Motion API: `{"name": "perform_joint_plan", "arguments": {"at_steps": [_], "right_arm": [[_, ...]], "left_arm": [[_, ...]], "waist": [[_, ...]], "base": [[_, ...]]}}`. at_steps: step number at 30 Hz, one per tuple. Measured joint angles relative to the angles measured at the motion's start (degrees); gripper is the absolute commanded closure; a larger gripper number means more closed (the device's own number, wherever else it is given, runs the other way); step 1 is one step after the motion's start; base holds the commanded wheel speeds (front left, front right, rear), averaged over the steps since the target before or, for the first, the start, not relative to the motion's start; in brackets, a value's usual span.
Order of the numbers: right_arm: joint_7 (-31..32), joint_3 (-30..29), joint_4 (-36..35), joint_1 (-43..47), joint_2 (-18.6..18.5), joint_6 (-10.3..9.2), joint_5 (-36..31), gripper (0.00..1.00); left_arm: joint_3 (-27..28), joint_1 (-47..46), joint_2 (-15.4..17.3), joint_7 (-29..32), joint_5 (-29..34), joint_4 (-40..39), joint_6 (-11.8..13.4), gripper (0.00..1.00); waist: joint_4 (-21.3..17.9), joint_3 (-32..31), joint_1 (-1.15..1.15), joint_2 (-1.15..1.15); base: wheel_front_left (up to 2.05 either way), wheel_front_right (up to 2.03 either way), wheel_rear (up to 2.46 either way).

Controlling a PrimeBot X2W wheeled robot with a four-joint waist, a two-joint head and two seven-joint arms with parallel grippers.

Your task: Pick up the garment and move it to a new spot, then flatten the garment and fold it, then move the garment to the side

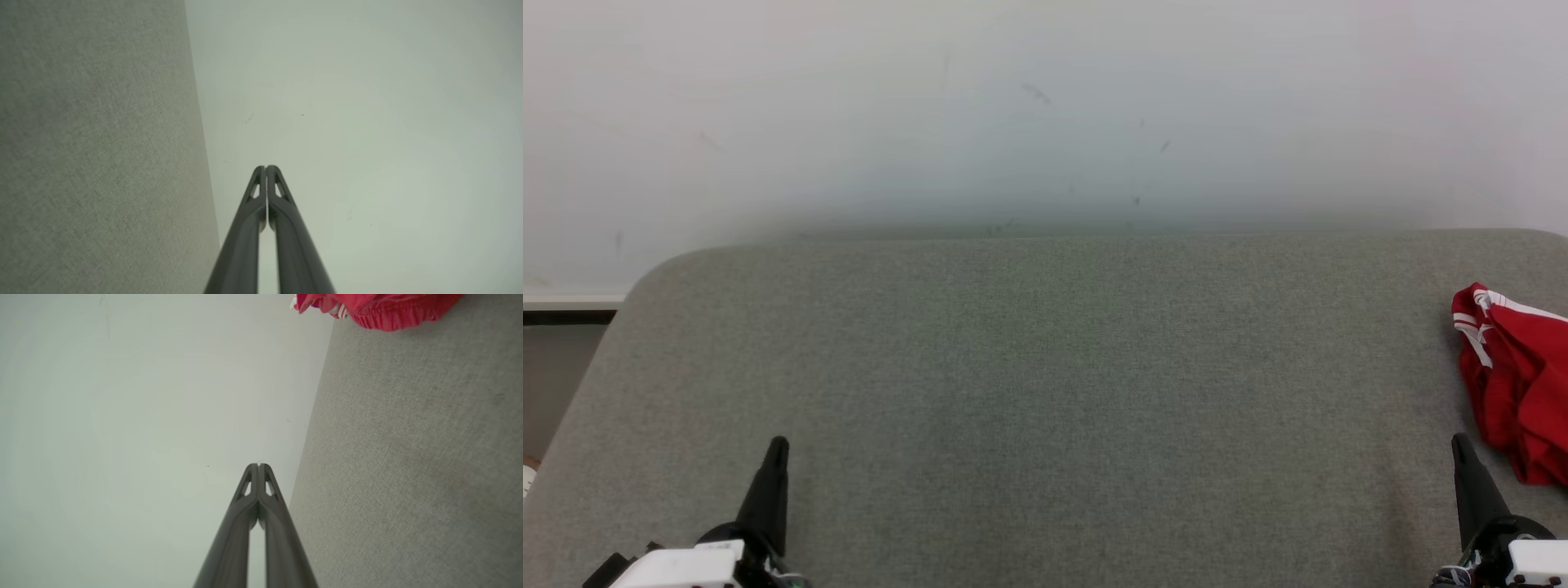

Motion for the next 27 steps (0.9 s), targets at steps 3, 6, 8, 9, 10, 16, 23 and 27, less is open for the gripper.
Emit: {"name": "perform_joint_plan", "arguments": {"at_steps": [3,6,8,9,10,16,23,27], "right_arm": [[0.0,0.0,0.0,0.0,0.0,0.00,0.0,1.00],[0.0,0.0,0.0,0.0,0.0,0.00,0.0,1.00],[0.0,0.0,0.0,0.0,0.0,0.00,0.0,1.00],[0.0,0.0,0.0,0.0,0.0,0.00,0.0,1.00],[0.0,0.0,0.0,0.0,0.0,0.00,0.0,1.00],[0.0,0.0,0.0,0.0,0.0,0.00,0.0,1.00],[0.0,0.0,0.0,0.0,0.0,0.00,0.0,1.00],[0.0,0.0,0.0,0.0,0.0,0.00,0.0,1.00]], "left_arm": [[0.0,0.0,0.0,0.2,0.0,0.0,0.0,1.00],[0.1,0.0,-0.1,0.2,0.0,0.0,0.0,1.00],[0.1,0.0,-0.1,0.2,0.1,0.0,0.0,1.00],[0.1,0.0,-0.1,0.2,0.1,0.0,0.0,1.00],[0.1,0.0,-0.1,0.2,0.1,0.0,0.0,1.00],[0.2,0.0,-0.2,0.2,0.1,0.0,0.0,1.00],[0.3,0.0,-0.2,0.3,0.2,0.0,0.0,1.00],[0.3,0.0,-0.3,0.3,0.2,0.0,0.0,1.00]], "waist": [[0.0,0.0,0.00,0.00],[0.0,0.0,0.00,0.00],[0.0,0.0,0.00,0.00],[0.0,0.0,0.00,0.00],[0.0,0.0,0.00,0.00],[0.0,0.0,0.00,0.00],[0.0,0.0,0.00,0.00],[0.0,0.0,0.00,0.00]], "base": [[0.00,0.00,0.00],[0.00,0.00,0.00],[0.00,0.00,0.00],[0.00,0.00,0.00],[0.00,0.00,0.00],[0.00,0.00,0.00],[0.00,0.00,0.00],[0.00,0.00,0.00]]}}
